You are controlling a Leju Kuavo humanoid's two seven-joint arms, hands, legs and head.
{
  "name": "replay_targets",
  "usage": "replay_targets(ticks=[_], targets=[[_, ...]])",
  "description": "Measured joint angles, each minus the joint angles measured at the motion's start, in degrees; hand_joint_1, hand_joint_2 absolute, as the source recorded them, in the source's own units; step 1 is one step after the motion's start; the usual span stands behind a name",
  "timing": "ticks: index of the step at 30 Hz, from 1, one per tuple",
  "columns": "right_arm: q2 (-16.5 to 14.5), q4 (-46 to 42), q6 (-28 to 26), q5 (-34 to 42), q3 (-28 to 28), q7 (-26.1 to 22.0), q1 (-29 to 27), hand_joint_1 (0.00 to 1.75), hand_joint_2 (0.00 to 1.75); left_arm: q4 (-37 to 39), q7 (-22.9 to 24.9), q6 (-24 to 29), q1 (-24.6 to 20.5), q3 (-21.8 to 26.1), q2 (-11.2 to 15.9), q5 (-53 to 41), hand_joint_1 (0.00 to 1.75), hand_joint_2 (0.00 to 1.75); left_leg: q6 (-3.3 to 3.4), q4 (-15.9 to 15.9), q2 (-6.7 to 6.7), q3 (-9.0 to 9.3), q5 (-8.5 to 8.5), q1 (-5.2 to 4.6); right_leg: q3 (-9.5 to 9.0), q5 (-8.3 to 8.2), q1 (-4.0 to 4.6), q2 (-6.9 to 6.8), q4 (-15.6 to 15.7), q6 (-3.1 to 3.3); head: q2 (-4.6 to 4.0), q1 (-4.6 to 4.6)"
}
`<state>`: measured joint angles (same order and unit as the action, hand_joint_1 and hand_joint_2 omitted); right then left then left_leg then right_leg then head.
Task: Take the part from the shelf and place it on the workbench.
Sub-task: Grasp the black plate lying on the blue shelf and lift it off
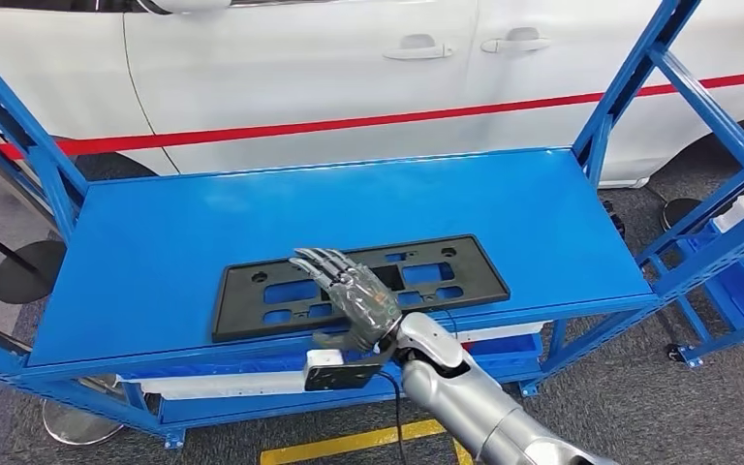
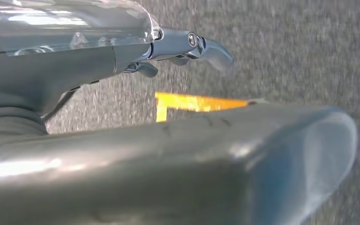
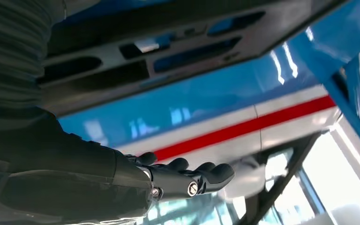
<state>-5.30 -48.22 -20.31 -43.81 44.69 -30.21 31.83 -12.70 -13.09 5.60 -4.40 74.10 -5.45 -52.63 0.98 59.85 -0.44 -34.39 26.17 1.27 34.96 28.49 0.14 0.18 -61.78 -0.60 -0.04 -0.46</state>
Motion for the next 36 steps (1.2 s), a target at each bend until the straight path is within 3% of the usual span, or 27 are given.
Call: replay_targets(ticks=[3,4,5,6,8,10,12,15,19,20,21,23,25,29,31,34,35,36], targets=[[3.24,-0.45,6.65,8.16,-2.32,-4.69,-0.52,0.00,1.75,0.00,-0.08,0.10,0.09,0.00,0.12,0.29,0.00,0.00,0.37,-0.05,0.00,-0.05,-0.02,-0.02,5.17,5.00,-0.38,-0.05,-10.57,-0.96,0.00,0.14],[4.38,-0.78,8.22,10.21,-3.16,-5.84,-0.84,0.00,1.75,0.00,-0.21,0.08,0.13,0.01,0.13,0.34,0.00,0.00,0.40,-0.04,-0.02,-0.04,0.00,-0.07,6.50,5.53,-0.44,-0.06,-13.01,-1.04,0.00,0.14],[5.53,-1.21,9.40,11.80,-4.02,-6.70,-1.13,0.00,1.75,0.00,-0.34,0.06,0.16,0.01,0.14,0.36,0.00,0.00,0.45,-0.04,-0.04,0.01,0.03,-0.13,6.88,4.95,-0.44,-0.06,-13.40,-0.96,0.00,0.14],[6.65,-1.71,10.21,12.93,-4.85,-7.30,-1.31,0.00,1.75,0.00,-0.46,0.05,0.16,0.01,0.14,0.36,0.00,0.00,0.48,-0.06,-0.06,0.10,0.06,-0.22,6.07,3.28,-0.36,-0.05,-11.38,-0.71,0.00,0.14],[8.64,-2.86,11.09,14.13,-6.35,-8.01,-1.34,0.00,1.75,0.04,-0.59,0.01,0.16,0.01,0.04,0.37,0.00,0.00,0.54,-0.14,-0.06,0.31,0.12,-0.41,2.26,-0.85,0.10,-0.06,-3.14,0.45,0.00,0.09],[10.04,-3.82,11.39,14.58,-7.32,-8.30,-1.26,0.00,1.75,0.11,-0.70,-0.05,0.12,0.02,-0.09,0.37,0.00,0.00,0.34,-0.33,0.00,0.36,0.10,-0.39,-0.36,-2.84,0.74,-0.19,2.58,1.59,0.00,0.11],[11.13,-4.49,11.44,14.92,-7.90,-8.20,-1.38,0.00,1.75,0.15,-0.84,-0.10,0.12,0.02,-0.13,0.37,0.00,0.00,-0.15,-0.67,0.08,0.41,-0.03,-0.24,-0.67,-3.03,1.11,-0.28,3.61,2.02,0.00,0.26],[12.70,-5.48,10.17,14.35,-8.73,-7.95,-1.68,0.00,1.75,0.15,-1.25,-0.10,0.16,0.02,-0.02,0.31,0.00,0.00,-0.83,0.74,0.20,0.06,1.28,-0.45,-1.82,-3.85,0.39,-0.50,5.59,2.16,0.00,0.25],[14.09,-6.69,4.01,7.09,-8.90,-6.54,-3.35,0.00,1.75,0.15,-2.10,-0.10,0.31,0.02,0.14,0.11,0.00,0.00,-1.62,12.92,0.24,-5.39,7.19,-0.30,-2.25,-3.92,0.23,-0.73,6.02,2.26,0.00,0.20],[14.38,-7.14,2.17,4.49,-8.65,-6.18,-4.29,0.00,1.75,0.15,-2.37,-0.11,0.42,0.02,0.18,-0.02,0.00,0.00,-1.84,14.00,0.25,-5.93,7.12,-0.21,-2.22,-3.77,0.20,-0.71,5.82,2.17,0.00,0.20],[14.64,-7.60,0.58,2.09,-8.26,-5.94,-5.24,0.00,1.75,0.15,-2.61,-0.12,0.54,0.01,0.25,-0.16,0.00,0.00,-2.02,13.01,0.26,-5.44,6.02,-0.12,-2.19,-3.56,0.13,-0.67,5.53,2.01,0.00,0.20],[15.00,-8.45,-1.68,-1.43,-7.22,-5.50,-6.91,0.00,1.75,0.15,-2.88,-0.13,0.71,0.00,0.43,-0.38,0.00,0.00,-2.20,6.22,0.26,-2.04,2.63,0.06,-2.02,-2.86,-0.11,-0.49,4.48,1.44,0.00,0.21],[15.22,-9.15,-3.04,-3.98,-6.08,-4.66,-7.87,0.00,1.75,0.15,-2.92,-0.14,0.71,-0.01,0.54,-0.57,0.00,0.00,-1.66,1.21,0.10,0.39,1.16,0.05,-1.46,-2.12,-0.05,-0.28,3.07,0.78,0.00,0.22],[15.35,-10.28,-5.07,-8.69,-3.92,-2.43,-8.72,0.00,1.75,0.15,-2.68,0.00,0.70,-0.01,0.61,-0.72,0.00,0.00,-0.17,0.60,0.02,0.53,1.09,-0.08,-0.89,-1.57,0.02,-0.10,2.13,0.01,0.00,0.25],[15.37,-10.77,-5.63,-10.12,-3.10,-1.82,-8.83,0.00,1.75,0.15,-2.62,0.08,0.62,0.00,0.67,-0.72,0.00,0.00,0.32,0.41,0.08,0.54,0.89,0.16,0.63,0.77,-0.21,-0.12,-1.40,-0.62,0.00,0.36],[15.39,-11.12,-6.20,-12.37,-2.05,-0.72,-9.01,0.00,1.75,0.15,-2.66,0.03,0.60,-0.01,0.74,-0.75,0.00,0.00,0.50,0.40,0.07,0.46,0.87,0.14,5.61,5.57,-0.64,-0.16,-11.99,-1.37,0.00,0.46],[15.40,-11.13,-6.35,-13.26,-1.78,-0.13,-9.09,0.00,1.75,0.15,-2.69,-0.03,0.61,-0.01,0.76,-0.78,0.00,0.00,0.50,0.40,0.05,0.47,0.88,0.13,6.51,5.67,-0.72,-0.16,-13.63,-1.40,0.00,0.47],[15.40,-11.14,-6.51,-14.01,-1.60,0.42,-9.16,0.00,1.75,0.15,-2.73,-0.12,0.61,-0.02,0.77,-0.81,0.00,0.00,0.49,0.40,0.01,0.52,0.90,0.13,6.35,4.67,-0.77,-0.15,-13.09,-1.30,0.00,0.46]])
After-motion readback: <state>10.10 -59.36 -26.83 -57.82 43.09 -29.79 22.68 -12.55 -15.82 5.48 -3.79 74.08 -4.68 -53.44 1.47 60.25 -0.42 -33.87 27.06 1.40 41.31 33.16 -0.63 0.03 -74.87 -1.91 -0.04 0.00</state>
